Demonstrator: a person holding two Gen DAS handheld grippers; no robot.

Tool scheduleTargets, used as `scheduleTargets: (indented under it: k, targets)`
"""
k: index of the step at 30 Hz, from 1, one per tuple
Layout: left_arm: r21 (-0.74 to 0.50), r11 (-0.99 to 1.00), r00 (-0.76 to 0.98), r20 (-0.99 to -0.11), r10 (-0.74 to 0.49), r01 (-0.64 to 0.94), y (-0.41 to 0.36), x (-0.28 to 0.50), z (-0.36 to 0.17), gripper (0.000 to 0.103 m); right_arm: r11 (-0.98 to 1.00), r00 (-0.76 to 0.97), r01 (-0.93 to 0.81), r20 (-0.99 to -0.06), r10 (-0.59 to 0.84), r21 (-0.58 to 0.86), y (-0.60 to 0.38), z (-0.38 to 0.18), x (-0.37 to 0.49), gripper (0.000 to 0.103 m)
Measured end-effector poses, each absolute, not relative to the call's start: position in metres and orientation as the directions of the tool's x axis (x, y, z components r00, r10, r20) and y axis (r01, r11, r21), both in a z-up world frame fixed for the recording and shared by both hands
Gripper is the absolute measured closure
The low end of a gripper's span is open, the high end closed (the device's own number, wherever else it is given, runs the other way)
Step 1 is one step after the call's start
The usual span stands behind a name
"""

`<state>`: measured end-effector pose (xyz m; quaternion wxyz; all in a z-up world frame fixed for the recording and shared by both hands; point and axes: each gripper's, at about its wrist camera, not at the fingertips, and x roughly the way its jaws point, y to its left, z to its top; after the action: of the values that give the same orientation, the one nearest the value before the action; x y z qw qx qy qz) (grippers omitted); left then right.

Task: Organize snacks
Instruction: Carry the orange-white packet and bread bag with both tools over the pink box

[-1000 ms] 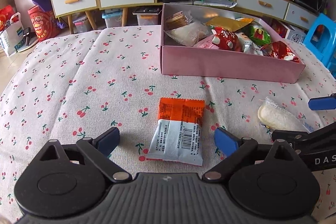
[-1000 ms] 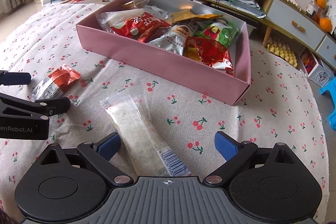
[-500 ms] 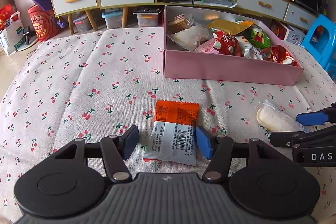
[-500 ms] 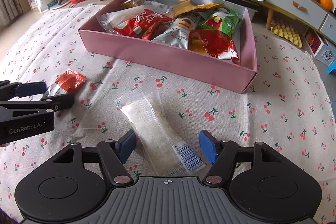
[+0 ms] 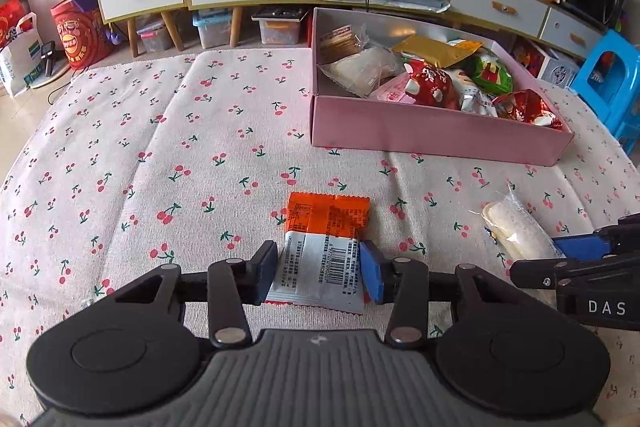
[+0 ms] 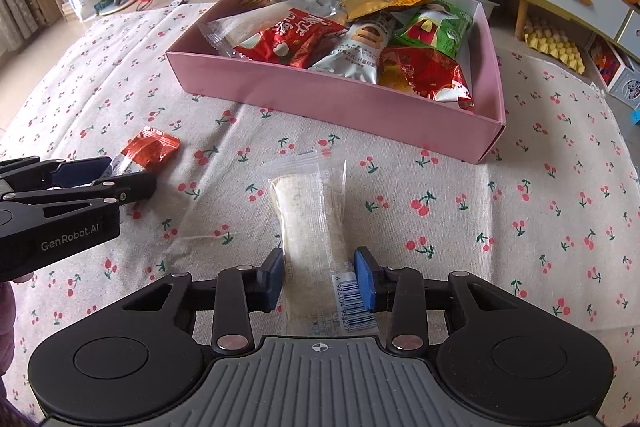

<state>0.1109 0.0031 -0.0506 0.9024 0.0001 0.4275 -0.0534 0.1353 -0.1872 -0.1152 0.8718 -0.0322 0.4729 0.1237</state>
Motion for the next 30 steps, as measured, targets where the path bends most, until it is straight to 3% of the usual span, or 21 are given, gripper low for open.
scheduleTargets:
  k: [15,30]
  targets:
    - [-0.167,0.98,0.619,-0.76,-0.199,0.109,0.005,0.109,-0.025,0.067,0.921,0.48,-0.108,-0.792,0.378,0.375,-0.227,-0.09,0.135,0.069]
    - [-0.252,0.961,0.7,-0.667,-0.256,0.111,-0.008,0.164,0.004,0.067,0.9,0.586,-0.029,-0.723,0.367,0.434,-0.246,-0.048,0.19,0.069]
